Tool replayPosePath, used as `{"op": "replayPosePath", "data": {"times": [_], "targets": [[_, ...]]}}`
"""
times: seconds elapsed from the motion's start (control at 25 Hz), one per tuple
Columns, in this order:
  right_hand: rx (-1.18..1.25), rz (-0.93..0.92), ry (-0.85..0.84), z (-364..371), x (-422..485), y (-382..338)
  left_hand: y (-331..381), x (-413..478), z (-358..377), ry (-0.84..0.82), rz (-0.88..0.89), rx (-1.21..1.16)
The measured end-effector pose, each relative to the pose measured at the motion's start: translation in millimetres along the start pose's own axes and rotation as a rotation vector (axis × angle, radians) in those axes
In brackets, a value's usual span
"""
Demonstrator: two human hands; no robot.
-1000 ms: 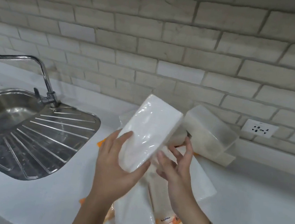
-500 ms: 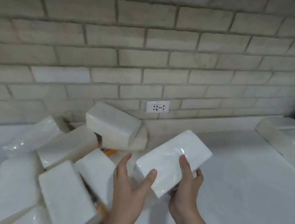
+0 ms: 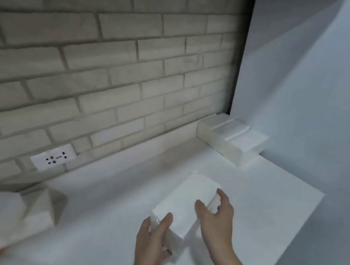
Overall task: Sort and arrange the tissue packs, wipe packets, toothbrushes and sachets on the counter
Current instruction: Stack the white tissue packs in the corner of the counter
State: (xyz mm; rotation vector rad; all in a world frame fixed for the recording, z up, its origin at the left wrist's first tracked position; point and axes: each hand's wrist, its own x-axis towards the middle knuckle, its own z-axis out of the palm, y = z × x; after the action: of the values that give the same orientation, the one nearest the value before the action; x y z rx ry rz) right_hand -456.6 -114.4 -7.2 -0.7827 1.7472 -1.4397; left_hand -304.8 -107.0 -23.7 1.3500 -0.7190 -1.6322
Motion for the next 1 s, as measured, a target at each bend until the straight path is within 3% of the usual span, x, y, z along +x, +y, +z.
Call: {"op": "replayPosePath", "data": {"times": [0.12, 0.28, 0.44, 0.6, 0.76, 1.0], "targets": [[-0.31, -0.157, 0.021, -45.2, 40.2, 3.7, -23.4, 32.5, 51.7, 0.037, -0.097, 0.039], [-0.747, -0.121, -0.116, -92.7, 82.3, 13.7, -48.8, 80.2, 116.9, 0.063, -0.211, 0.031], [-0.865, -0.146, -0.141, -119.5, 102.3, 27.9, -60.8, 86.4, 159.7, 0.326, -0.228, 0.21], [-0.94, -0.196, -0.241, -124.7, 114.0, 38.5, -81.0, 91.2, 188.3, 0.439, -0.219, -0.039], [-0.954, -0.15, -0.266, -123.6, 132.0, 45.2, -83.0, 95.0, 214.5, 0.231, -0.204, -0.215], [-0.944, -0.005, -0.215, -144.1, 210.7, 35.9, -59.0, 124.9, 259.6, -0.041, -0.27, -0.011]]}}
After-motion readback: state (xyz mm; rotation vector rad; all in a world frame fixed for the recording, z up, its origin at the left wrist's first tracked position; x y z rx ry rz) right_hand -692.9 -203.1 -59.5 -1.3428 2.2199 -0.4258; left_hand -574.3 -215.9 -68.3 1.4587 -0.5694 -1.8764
